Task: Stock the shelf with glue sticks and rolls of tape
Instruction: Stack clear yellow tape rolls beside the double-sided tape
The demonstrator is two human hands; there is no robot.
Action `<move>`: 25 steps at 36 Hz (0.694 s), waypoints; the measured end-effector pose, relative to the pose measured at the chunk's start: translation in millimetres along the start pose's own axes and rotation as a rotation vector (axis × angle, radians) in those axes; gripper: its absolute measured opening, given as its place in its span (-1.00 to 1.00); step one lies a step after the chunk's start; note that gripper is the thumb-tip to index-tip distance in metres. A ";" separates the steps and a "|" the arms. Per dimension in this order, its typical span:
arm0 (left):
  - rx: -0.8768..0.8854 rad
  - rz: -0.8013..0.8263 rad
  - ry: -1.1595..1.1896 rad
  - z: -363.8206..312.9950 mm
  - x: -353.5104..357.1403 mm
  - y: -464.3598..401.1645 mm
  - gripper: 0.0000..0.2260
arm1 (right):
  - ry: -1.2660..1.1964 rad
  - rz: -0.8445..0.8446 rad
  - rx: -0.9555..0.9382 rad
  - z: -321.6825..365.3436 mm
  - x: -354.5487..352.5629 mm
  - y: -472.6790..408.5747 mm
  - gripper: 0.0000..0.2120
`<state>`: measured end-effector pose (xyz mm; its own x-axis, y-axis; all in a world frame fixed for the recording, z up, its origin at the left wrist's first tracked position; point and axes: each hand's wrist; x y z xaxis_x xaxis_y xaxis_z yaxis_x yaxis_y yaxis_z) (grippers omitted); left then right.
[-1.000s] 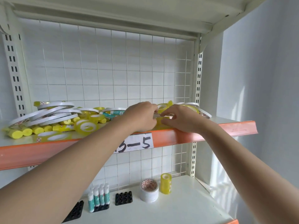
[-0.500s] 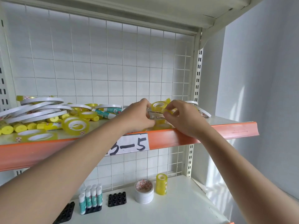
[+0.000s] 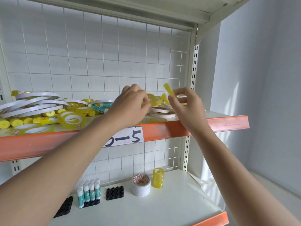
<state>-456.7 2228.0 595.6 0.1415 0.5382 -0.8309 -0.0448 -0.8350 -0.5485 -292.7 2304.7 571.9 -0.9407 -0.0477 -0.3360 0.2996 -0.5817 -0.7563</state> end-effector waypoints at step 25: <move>0.010 -0.201 0.267 13.9 142.2 204.5 -0.76 | 0.212 0.184 0.008 -70.8 60.7 220.7 -0.80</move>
<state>-459.5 2135.4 364.0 0.4028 0.6415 -0.6529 0.0003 -0.7134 -0.7008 -272.4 2230.9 344.9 -0.8159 0.0173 -0.5780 0.4602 -0.5857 -0.6672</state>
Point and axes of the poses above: each hand's wrist, its own y-axis away from the middle knuckle, its own x-axis out of the palm, z = x × y, and after that the axes turned 12 degrees about z, right-handed
